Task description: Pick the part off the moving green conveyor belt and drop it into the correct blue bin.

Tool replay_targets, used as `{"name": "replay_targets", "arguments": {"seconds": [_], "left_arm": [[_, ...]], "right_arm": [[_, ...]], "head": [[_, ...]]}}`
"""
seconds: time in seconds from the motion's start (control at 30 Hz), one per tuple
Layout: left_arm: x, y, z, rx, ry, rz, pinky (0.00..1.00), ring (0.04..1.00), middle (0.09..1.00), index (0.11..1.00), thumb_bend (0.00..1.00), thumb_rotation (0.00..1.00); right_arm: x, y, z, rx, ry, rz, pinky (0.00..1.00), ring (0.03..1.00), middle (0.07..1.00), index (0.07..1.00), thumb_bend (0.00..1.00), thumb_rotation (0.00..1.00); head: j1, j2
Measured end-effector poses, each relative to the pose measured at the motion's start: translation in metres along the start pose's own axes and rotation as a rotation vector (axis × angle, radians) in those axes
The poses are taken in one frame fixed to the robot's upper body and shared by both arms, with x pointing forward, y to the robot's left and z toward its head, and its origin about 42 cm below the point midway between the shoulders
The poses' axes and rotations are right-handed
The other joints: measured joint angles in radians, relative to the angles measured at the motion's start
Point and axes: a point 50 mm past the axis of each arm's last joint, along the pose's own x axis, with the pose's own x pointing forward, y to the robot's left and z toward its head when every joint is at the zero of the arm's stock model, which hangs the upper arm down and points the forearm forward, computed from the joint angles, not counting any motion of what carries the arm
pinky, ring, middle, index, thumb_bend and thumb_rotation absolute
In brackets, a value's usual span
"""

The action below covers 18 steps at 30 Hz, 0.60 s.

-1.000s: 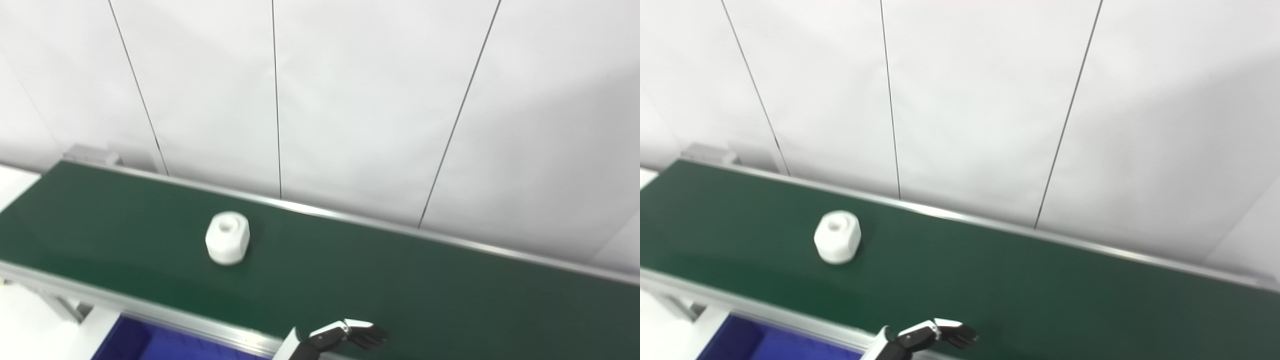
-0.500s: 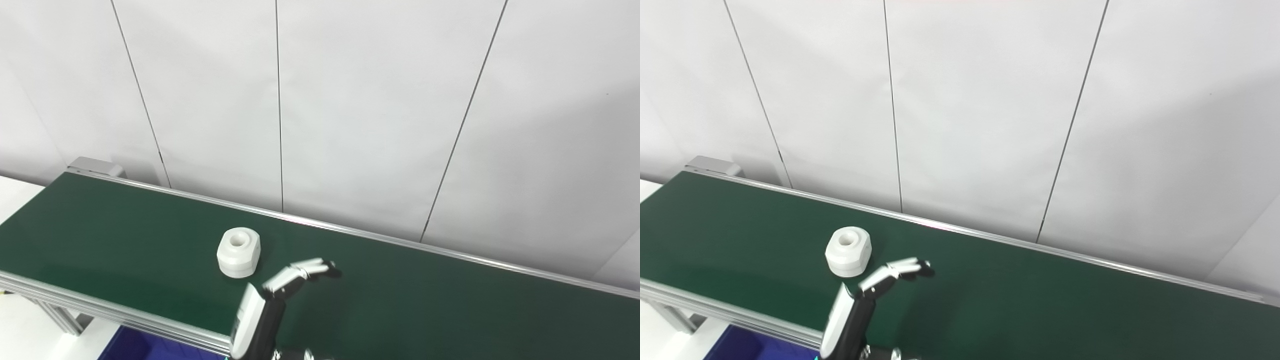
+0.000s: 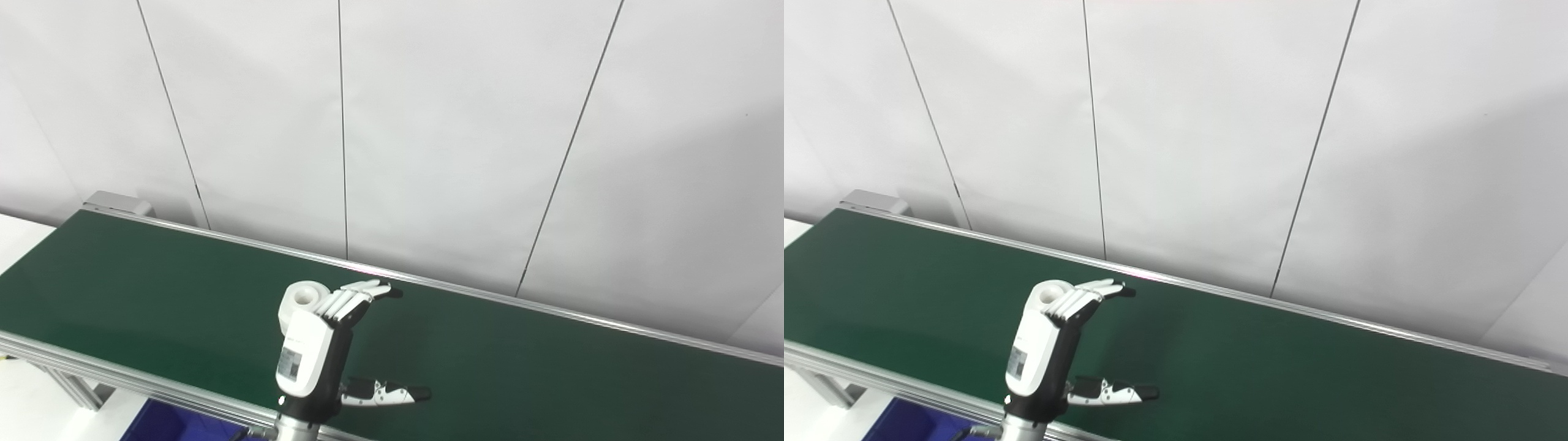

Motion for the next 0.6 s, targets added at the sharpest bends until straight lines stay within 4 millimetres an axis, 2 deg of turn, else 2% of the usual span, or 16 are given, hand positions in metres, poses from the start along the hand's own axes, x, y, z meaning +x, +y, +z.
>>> {"name": "replay_targets", "arguments": {"seconds": [0.1,0.2,0.33,0.47,0.6], "left_arm": [[0.011,0.011,0.006,0.08,0.033,-0.054,0.66,0.744,0.786,0.719,1.0,0.5],[0.019,0.012,0.007,0.118,0.065,-0.07,0.7,0.765,0.802,0.732,1.0,0.5],[0.025,0.005,0.006,0.144,0.082,-0.077,0.74,0.781,0.811,0.744,1.0,0.47],[0.024,-0.008,-0.005,0.178,0.131,-0.123,0.78,0.8,0.823,0.759,1.0,0.5],[0.024,-0.009,-0.011,0.206,0.162,-0.131,0.79,0.803,0.822,0.763,1.0,0.48]], "right_arm": [[0.0,0.001,0.0,-0.001,0.0,0.002,0.71,0.791,0.813,0.744,0.88,0.98],[0.001,0.002,0.0,-0.001,-0.001,0.005,0.71,0.792,0.812,0.742,0.9,0.99],[0.0,0.002,0.0,0.0,0.0,0.005,0.69,0.783,0.809,0.736,0.9,0.99],[0.001,0.003,0.0,0.002,-0.002,0.004,0.68,0.78,0.808,0.736,0.9,0.99],[0.002,0.004,0.001,0.003,-0.003,0.006,0.69,0.784,0.808,0.739,0.89,0.98]], "head": [[0.0,0.0],[-0.003,0.002],[-0.003,0.002],[0.001,0.0],[0.003,-0.002]]}}
